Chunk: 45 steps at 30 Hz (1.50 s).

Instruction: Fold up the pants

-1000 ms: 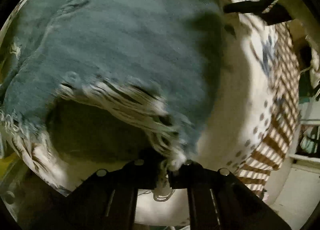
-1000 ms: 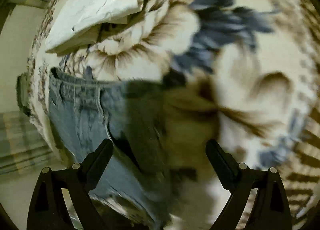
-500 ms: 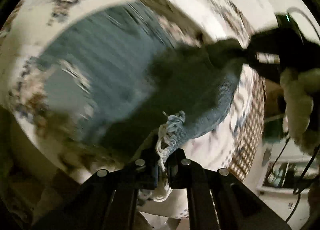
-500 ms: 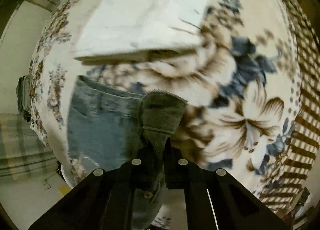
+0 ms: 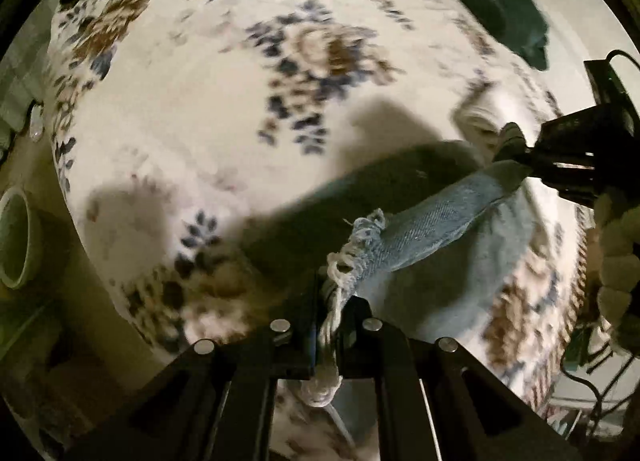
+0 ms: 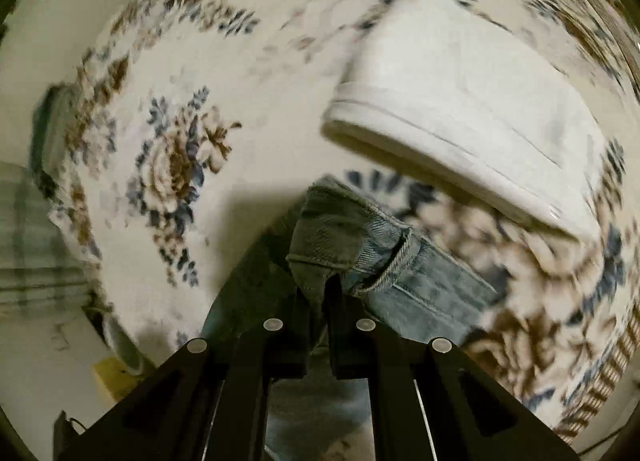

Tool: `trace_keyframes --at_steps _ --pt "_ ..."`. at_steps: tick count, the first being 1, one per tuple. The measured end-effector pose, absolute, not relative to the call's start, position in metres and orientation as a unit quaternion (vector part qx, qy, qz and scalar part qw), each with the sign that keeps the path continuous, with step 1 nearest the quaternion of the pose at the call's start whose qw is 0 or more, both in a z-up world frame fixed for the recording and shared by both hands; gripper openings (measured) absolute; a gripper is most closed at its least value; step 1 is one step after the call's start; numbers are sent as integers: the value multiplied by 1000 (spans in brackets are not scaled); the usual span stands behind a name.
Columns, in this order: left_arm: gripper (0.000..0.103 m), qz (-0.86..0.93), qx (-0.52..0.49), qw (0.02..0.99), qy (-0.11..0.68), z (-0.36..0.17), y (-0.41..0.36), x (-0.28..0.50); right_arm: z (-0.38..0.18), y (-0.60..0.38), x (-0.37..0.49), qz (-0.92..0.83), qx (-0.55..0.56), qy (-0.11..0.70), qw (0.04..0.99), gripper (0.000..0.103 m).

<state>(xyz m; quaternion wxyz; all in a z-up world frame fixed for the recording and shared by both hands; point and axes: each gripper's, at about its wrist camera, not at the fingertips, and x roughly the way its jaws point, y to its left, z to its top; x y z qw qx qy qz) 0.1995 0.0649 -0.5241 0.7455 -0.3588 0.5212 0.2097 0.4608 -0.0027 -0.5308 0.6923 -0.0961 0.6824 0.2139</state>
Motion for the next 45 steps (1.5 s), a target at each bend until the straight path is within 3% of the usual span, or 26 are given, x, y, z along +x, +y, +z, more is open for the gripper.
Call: trace_keyframes --at_steps 6,9,11,12,13,17,19,24,30,38,45 --pt "7 223 -400 711 533 -560 79 188 -570 40 459 207 -155 698 668 9" --pt "11 238 -435 688 530 -563 78 172 -582 51 464 226 -152 719 639 29" --pt "13 260 -453 675 520 -560 83 159 -577 58 466 267 -129 729 617 52" --pt "15 265 -460 674 514 -557 83 154 -571 59 465 280 -126 727 615 68" --pt "21 276 -465 671 507 -552 86 147 -559 57 464 295 -125 715 621 76" --pt "63 298 -483 672 476 -534 88 123 -533 24 464 306 -119 693 642 86" --pt "67 298 -501 673 456 -529 83 114 -530 1 466 300 -103 688 653 92" --pt "73 287 -573 667 380 -531 40 101 -538 -89 461 290 -56 680 672 94" --pt "73 277 -738 552 272 -575 -44 85 -570 -160 443 295 -28 702 647 94" --pt "73 280 -832 439 189 -618 -105 89 -616 -183 436 331 -23 723 606 94" --pt "73 290 -849 420 138 -639 -101 111 -635 -168 452 348 38 721 598 94"
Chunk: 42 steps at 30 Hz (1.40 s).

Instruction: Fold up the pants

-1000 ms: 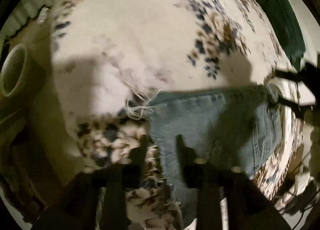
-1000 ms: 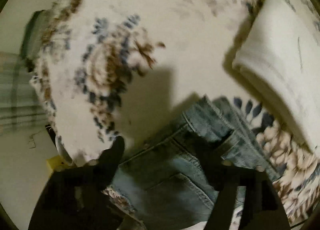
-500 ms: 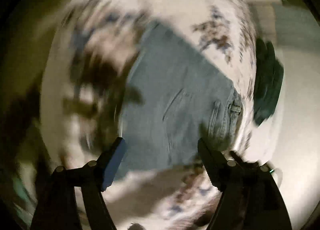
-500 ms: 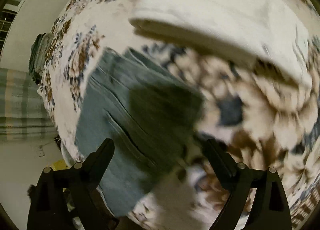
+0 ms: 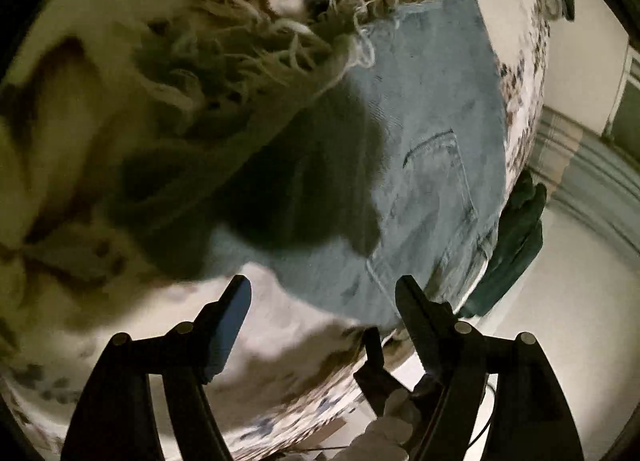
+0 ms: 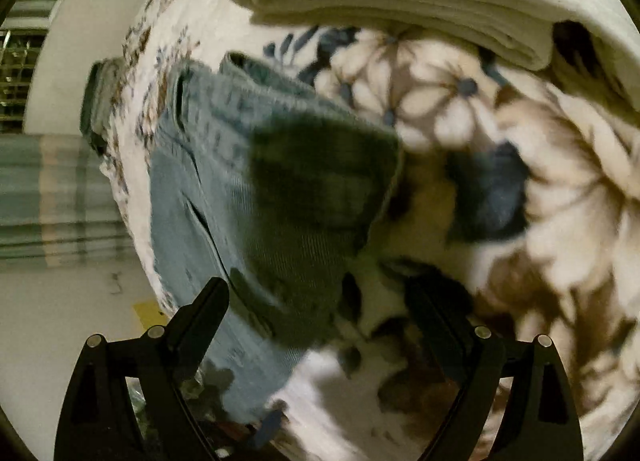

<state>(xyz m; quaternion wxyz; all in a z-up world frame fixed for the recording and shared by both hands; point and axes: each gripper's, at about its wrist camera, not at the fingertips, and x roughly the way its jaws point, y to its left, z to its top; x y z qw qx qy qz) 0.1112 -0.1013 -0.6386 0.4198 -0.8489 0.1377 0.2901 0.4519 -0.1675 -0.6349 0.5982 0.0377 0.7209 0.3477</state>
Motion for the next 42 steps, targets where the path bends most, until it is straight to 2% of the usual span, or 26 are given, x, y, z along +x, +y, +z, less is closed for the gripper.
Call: trace_keyframes --at_steps 8,11,12,13,14,17,23,28,33,35,37,42 --pt "73 313 -868 370 105 -659 -82 107 -643 -161 475 358 111 707 600 92" --pt "70 323 -867 368 90 -655 -74 108 -642 -156 478 353 112 695 617 70" --pt "50 332 -856 386 88 -648 -69 107 -640 -157 478 350 114 692 620 61" --pt "30 337 -848 399 94 -644 -66 107 -638 -161 476 346 119 689 626 57" --pt "28 337 -835 422 103 -637 -58 106 -635 -164 474 346 123 684 630 55" --pt "27 330 -817 457 118 -623 -47 100 -623 -180 461 342 134 677 638 45" --pt "28 311 -784 515 156 -608 -31 70 -611 -207 412 323 173 685 630 43" --pt "35 295 -809 484 158 -645 -24 55 -643 -215 386 314 188 710 601 60" --pt "37 305 -802 491 152 -656 -13 69 -664 -209 389 314 214 707 596 69" --pt "34 315 -791 501 155 -650 -12 73 -661 -204 385 308 206 701 608 68" --pt "27 325 -779 511 161 -641 -11 76 -656 -204 381 304 201 695 620 53" --pt "25 327 -738 557 193 -590 0 86 -622 -198 369 291 196 686 637 41"
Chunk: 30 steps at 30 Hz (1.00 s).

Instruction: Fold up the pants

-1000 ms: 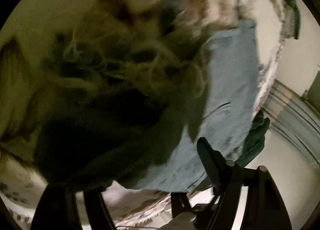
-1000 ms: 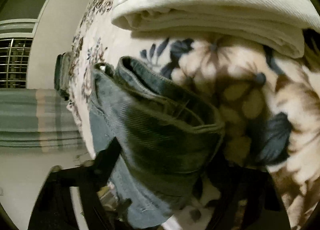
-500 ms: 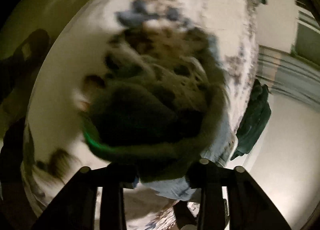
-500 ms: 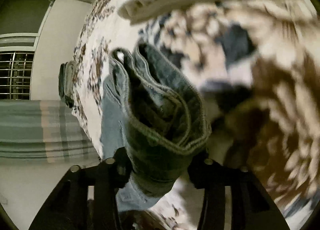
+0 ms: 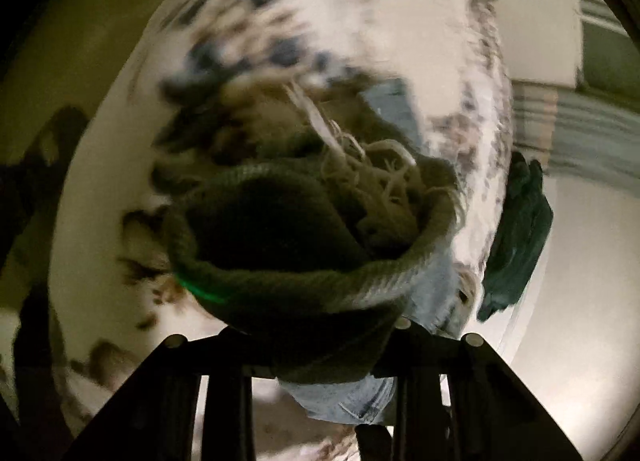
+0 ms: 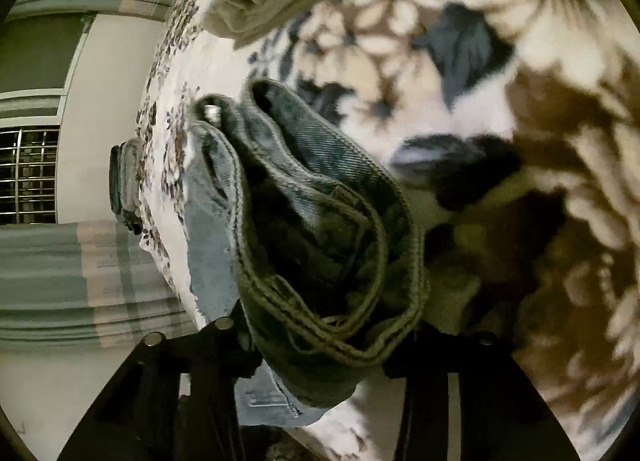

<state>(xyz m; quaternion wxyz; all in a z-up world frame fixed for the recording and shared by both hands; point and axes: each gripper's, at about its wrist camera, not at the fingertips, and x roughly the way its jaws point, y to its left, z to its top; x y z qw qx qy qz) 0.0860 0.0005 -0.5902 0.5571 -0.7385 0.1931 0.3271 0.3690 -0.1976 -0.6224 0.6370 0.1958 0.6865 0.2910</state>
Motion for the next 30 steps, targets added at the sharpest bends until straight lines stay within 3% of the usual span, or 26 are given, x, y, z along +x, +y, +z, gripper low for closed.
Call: trace_keyframes --at_steps 12,19,24,27,30 --pt "25 255 -644 668 272 -424 40 160 -458 -207 411 276 263 649 659 35" --pt "25 140 -626 718 270 -350 83 317 -363 -235 495 240 322 576 712 35" --pt "25 55 -601 747 278 -334 92 433 -316 -255 570 202 357 506 759 35" --pt "25 14 -586 754 298 -354 94 503 -316 -268 609 171 373 474 779 35" --pt "25 -19 -560 756 339 -407 86 555 -348 -281 631 136 385 461 787 35"
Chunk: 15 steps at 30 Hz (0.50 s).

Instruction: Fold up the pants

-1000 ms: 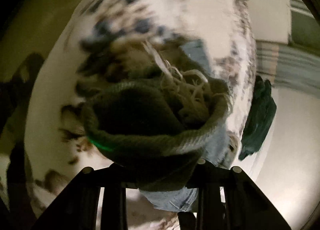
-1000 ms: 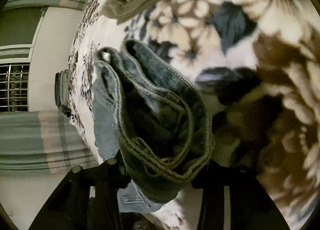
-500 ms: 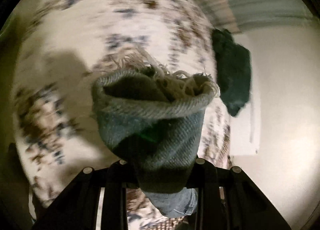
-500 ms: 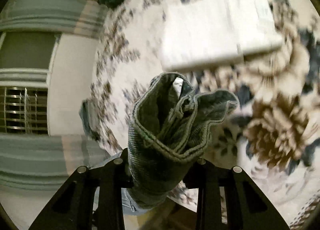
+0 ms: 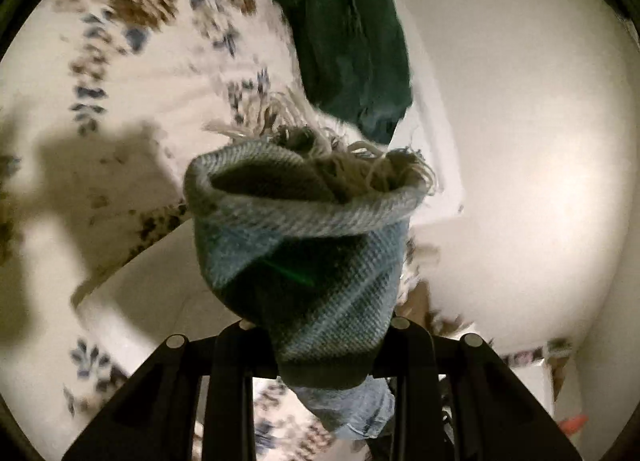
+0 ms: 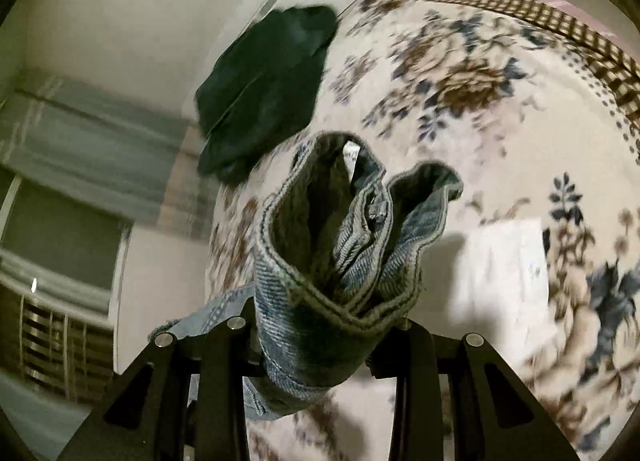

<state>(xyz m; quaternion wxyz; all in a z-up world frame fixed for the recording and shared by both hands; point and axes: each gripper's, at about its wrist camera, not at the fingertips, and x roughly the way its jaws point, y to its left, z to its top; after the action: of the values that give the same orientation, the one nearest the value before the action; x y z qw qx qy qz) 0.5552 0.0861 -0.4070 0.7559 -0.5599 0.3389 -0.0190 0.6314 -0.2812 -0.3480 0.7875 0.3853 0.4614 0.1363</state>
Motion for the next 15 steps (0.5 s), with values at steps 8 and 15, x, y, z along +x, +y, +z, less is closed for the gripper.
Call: trace_keyframes --at_steps 8,15 --pt "25 -17 -512 722 464 -558 68 560 -513 -310 599 57 424 507 748 35" --pt "25 -19 -521 710 474 -581 71 518 -558 -313 579 48 439 508 740 35"
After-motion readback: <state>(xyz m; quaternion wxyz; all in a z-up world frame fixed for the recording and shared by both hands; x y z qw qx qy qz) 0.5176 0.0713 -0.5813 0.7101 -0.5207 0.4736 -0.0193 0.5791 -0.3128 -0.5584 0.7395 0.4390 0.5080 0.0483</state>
